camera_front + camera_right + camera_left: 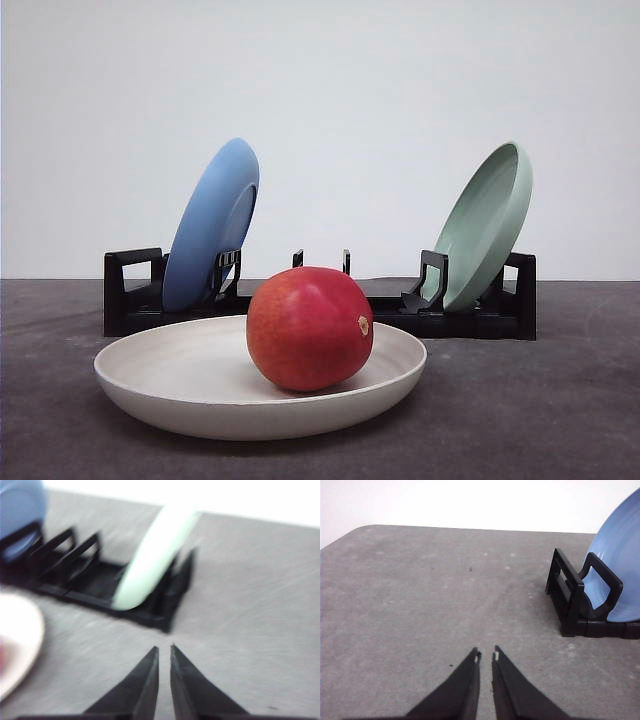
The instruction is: Place pomegranate in white plate
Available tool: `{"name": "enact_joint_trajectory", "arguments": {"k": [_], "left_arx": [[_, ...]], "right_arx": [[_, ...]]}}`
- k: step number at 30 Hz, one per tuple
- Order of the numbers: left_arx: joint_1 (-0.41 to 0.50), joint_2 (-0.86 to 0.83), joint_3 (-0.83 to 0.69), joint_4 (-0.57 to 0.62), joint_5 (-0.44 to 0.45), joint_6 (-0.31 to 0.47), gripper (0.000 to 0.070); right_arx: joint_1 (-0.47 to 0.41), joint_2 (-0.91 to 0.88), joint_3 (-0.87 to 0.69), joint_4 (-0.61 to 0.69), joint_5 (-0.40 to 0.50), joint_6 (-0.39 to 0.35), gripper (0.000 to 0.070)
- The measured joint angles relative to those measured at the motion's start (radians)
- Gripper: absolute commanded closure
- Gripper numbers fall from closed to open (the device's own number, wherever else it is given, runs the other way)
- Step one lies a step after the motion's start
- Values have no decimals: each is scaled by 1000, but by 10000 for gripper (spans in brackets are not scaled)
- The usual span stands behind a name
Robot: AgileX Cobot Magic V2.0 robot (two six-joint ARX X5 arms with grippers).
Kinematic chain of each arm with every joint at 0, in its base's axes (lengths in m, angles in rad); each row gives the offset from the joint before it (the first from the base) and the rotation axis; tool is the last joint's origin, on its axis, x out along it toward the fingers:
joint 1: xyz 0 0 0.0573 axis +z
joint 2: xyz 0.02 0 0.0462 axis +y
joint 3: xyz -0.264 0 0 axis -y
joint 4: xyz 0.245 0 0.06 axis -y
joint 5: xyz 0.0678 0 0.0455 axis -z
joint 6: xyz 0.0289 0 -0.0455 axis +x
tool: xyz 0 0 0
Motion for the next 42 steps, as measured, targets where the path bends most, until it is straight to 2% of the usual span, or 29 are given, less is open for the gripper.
{"name": "enact_joint_trajectory", "arguments": {"k": [8,13,16,25,42], "left_arx": [[0,0,0,0,0,0,673],[0,0,0,0,0,0,673],[0,0,0,0,0,0,673],[0,0,0,0,0,0,673],[0,0,0,0,0,0,673]], "right_arx": [[-75,-189,-130,13,28,-2,664],[-97,-274,-194,101,28,-1,664],[-110,-278,-232,178,43,6,664],[-111,-277,-233,183,101,28,664],[-111,-277,-233,183,101,30,664]]}}
